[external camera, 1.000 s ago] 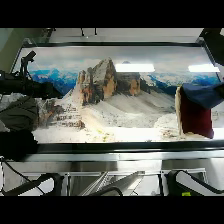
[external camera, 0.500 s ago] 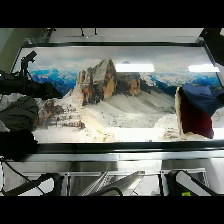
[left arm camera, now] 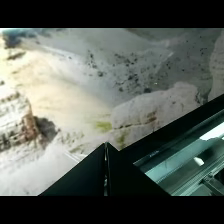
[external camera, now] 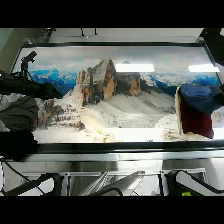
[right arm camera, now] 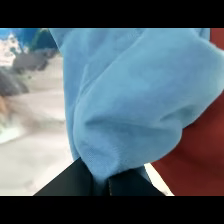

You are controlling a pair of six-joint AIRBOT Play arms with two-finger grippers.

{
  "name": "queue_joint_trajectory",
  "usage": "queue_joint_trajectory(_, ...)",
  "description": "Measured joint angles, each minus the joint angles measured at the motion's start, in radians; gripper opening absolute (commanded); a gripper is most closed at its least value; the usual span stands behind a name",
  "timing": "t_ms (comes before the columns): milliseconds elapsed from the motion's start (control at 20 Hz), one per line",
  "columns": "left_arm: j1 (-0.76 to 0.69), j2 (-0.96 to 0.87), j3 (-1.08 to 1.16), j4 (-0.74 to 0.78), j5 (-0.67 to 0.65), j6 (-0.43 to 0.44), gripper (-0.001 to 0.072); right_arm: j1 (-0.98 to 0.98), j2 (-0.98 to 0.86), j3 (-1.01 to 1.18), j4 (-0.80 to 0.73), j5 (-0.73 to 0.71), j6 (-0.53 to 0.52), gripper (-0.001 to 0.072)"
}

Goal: Fold the shirts.

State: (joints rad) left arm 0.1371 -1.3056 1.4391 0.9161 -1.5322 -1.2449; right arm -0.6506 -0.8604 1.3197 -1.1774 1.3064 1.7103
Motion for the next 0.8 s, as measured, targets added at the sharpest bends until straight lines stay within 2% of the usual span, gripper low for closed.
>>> queue_joint_trajectory(450,0.0,0.0,0.0,0.0,-0.01,0.008,0.0019,0.0,-0.018,-0.103,-0.236,0.234,0.023,0.0023)
queue_joint_trajectory(800,0.0,0.0,0.0,0.0,-0.013,0.016,0.0019,0.0,-0.018,-0.263,-0.281,0.243,0.005,0.0024)
